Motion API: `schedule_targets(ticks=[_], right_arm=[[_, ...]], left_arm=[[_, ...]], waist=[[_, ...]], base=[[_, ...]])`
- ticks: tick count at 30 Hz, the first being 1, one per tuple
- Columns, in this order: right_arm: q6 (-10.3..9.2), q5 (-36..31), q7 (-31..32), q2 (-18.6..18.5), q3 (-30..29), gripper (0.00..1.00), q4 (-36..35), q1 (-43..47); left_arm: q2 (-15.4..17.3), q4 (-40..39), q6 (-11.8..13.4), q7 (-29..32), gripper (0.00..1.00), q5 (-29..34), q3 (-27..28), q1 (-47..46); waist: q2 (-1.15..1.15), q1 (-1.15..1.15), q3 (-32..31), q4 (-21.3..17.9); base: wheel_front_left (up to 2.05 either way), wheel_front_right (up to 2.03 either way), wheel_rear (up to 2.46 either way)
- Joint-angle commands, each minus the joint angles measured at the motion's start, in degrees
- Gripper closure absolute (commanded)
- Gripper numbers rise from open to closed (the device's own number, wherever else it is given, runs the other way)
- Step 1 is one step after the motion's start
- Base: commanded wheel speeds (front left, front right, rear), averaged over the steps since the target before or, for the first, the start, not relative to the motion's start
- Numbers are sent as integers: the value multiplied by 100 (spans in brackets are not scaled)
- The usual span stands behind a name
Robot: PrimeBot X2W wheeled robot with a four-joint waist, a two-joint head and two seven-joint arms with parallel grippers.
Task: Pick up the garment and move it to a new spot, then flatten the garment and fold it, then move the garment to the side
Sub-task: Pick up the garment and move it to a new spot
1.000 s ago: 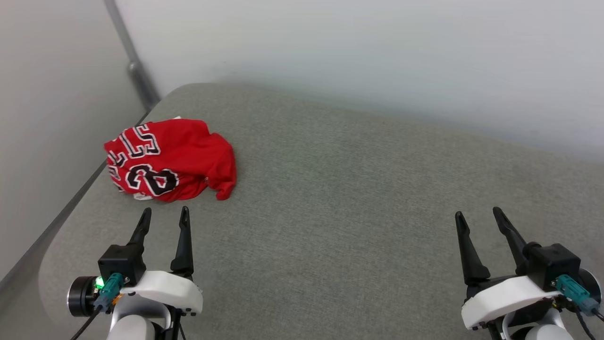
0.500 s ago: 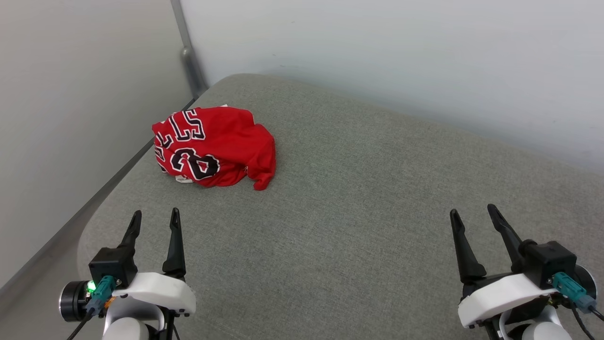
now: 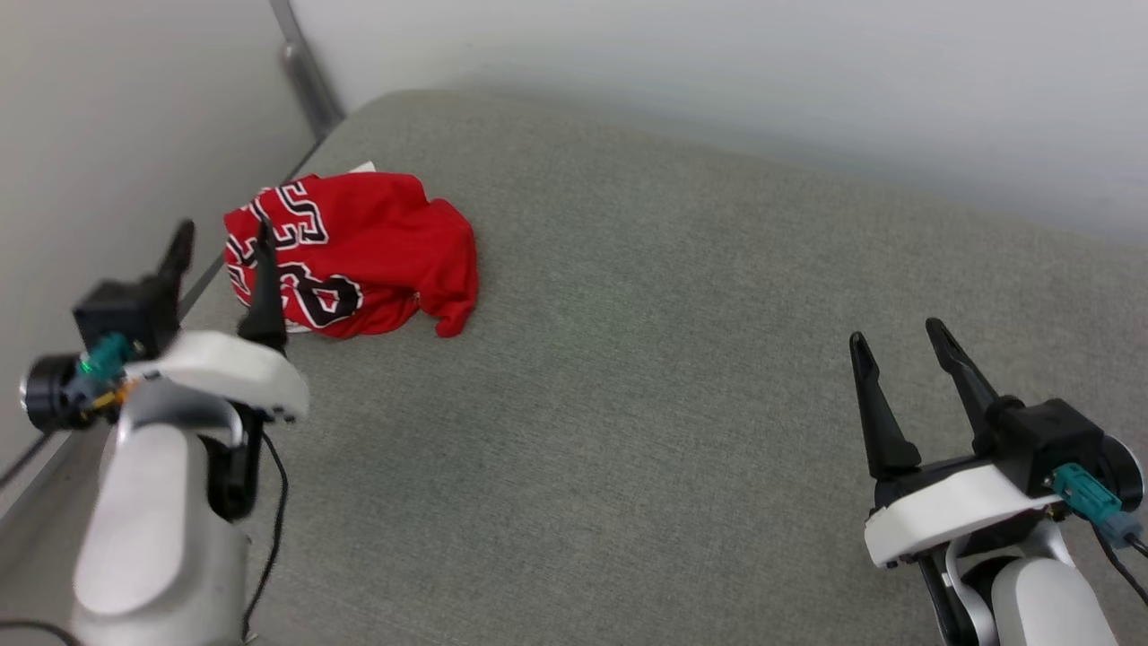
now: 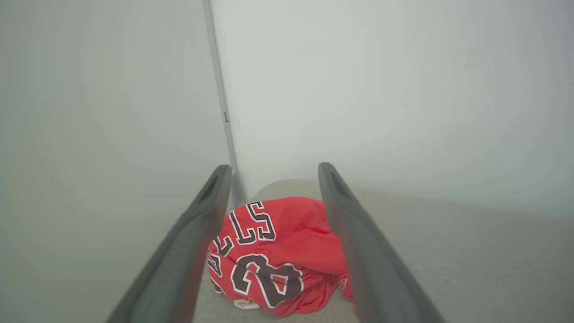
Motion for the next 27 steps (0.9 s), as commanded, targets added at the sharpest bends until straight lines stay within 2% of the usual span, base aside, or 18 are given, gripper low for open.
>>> schedule_targets(ticks=[1, 6, 11, 12, 18, 23, 27], right_arm=[[-2, -66, 38, 4, 21, 0, -65, -158], [-2, -175, 85, 2, 106, 0, -213, -520], [-2, -233, 46, 2, 168, 0, -304, -845], [-2, -233, 46, 2, 168, 0, -304, -845], [-2, -250, -40, 4, 218, 0, -306, -1173], [-2, -237, -138, 3, 264, 0, -277, -1359], [-2, -286, -188, 3, 238, 0, -245, -1435]], left_arm=[[132, 115, -21, 190, 0, -52, 30, -384], [723, 625, -115, 1113, 0, -307, 109, -1478], [1409, 1281, -181, 2430, 0, -726, -49, -2263], [1409, 1281, -181, 2430, 0, -726, -49, -2263], [2124, 1766, -189, 4090, 0, -1811, -464, -2625], [2388, 2153, -191, 4815, 0, -2527, -400, -2592], [2436, 2471, -192, 5067, 0, -2719, -355, -2496]], waist=[[0, 0, 408, -304], [0, 0, 1080, -703], [0, 0, 1734, -1093], [0, 0, 1734, -1093], [0, 0, 2385, -1443], [0, 0, 2739, -1589], [0, 0, 2886, -1624]], base=[[0, 0, 0], [0, 0, 0], [0, 0, 0], [0, 0, 0], [0, 0, 0], [0, 0, 0], [0, 0, 0]])
